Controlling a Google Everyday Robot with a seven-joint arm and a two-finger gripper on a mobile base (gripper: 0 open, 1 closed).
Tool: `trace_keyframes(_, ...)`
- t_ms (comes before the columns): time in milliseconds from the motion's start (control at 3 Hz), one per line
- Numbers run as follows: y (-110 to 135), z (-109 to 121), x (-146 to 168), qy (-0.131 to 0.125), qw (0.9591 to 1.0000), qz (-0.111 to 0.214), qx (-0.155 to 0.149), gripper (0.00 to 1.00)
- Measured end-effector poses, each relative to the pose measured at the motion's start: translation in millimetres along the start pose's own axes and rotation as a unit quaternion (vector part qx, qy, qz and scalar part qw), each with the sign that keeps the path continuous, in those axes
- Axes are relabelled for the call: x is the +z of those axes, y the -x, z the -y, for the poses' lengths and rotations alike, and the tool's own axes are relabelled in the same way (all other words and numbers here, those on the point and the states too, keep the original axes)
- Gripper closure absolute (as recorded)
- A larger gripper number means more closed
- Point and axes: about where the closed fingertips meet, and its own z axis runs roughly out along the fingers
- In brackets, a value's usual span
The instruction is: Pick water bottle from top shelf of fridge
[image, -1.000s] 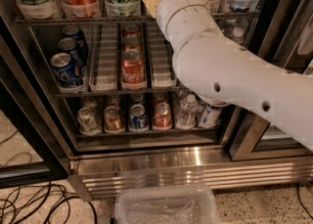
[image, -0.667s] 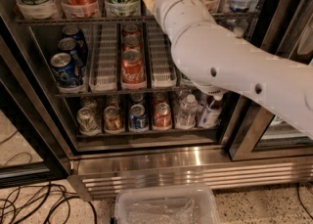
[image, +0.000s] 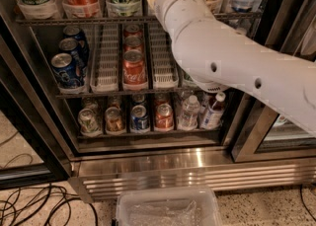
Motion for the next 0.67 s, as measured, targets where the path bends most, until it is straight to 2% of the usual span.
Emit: trace_keyframes(667,9.1,-0.4,-1.8,-0.004,0.9999,0.013,0.001,0.98)
